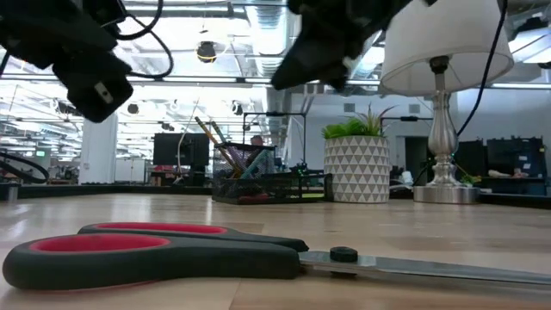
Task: Pick and place office supplies into organizer
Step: Put the black scissors into the top left compartment of the black desk organizer
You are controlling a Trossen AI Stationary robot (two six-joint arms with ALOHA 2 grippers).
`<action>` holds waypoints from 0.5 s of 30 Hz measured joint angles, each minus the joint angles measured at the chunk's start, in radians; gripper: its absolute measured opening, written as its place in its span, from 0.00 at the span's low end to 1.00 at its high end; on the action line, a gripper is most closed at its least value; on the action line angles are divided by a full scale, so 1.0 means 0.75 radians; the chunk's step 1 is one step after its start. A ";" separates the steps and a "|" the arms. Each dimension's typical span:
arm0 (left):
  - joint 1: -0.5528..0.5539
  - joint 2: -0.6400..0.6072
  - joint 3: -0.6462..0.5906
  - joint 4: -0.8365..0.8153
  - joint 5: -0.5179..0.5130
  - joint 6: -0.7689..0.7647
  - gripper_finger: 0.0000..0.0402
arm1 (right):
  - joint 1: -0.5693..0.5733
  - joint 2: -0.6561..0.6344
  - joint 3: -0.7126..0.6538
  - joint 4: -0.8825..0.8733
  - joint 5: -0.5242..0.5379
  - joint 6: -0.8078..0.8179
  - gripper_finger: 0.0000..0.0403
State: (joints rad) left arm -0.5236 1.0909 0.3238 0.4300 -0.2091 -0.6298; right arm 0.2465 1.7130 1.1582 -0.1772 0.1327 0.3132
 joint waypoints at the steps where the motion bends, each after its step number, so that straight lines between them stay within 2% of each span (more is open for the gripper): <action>1: -0.009 0.059 0.029 0.000 0.012 -0.011 0.26 | 0.032 0.000 0.002 -0.031 0.032 0.050 0.01; 3: -0.021 0.202 0.113 -0.001 0.038 -0.006 0.26 | 0.093 0.000 0.003 -0.090 0.079 0.116 0.01; 7: -0.025 0.484 0.338 -0.065 0.101 0.132 0.26 | 0.204 0.000 0.003 -0.163 0.142 0.214 0.00; 11: -0.024 0.704 0.581 -0.287 0.190 0.267 0.26 | 0.294 0.000 0.003 -0.188 0.185 0.287 0.00; 15: -0.025 0.885 0.782 -0.456 0.272 0.300 0.26 | 0.364 0.000 0.003 -0.184 0.193 0.293 0.00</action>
State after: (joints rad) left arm -0.5426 1.7550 0.9102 0.0879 -0.0049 -0.4048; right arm 0.5192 1.7130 1.1603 -0.3148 0.2775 0.5331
